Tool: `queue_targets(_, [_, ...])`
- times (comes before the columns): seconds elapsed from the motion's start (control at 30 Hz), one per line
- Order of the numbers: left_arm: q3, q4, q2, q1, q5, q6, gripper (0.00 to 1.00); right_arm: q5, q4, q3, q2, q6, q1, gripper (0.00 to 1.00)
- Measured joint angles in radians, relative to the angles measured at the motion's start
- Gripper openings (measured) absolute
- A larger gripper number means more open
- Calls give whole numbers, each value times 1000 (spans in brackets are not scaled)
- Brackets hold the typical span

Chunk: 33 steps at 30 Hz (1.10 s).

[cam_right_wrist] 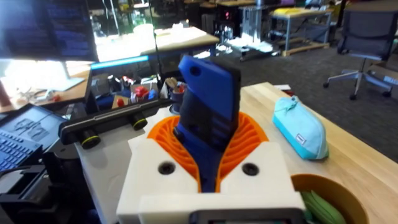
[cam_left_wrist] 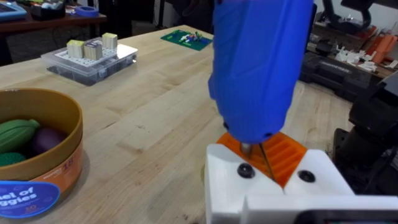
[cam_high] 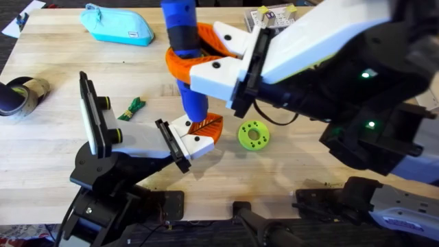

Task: Pick up the gripper from the table and insert it into the empty holder that is missing its gripper. Then pick up a screw, insert it into the mounting hole, and use the screwdriver to tighten it. Finally, clean up the table by picking up the vegetable and placing it into the bucket.

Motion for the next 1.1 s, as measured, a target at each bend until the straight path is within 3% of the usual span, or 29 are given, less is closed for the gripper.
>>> queue_targets(0.3, [0,-8,3,1,-2,-4,16,-4,-34,-3,-17,8,-41,100])
queue_targets(0.53, [0,-7,3,1,-3,-4,16,0,-39,-3,-218,57,-161,101])
queue_targets(0.7, [0,-8,3,1,-3,-4,16,-1,-60,-2,-334,56,-185,101])
queue_targets(0.9, [0,-7,3,1,-3,-4,16,58,-342,2,-387,-76,-221,100])
queue_targets(1.1, [0,-8,3,1,-3,-4,16,287,-669,2,-377,-148,-272,101])
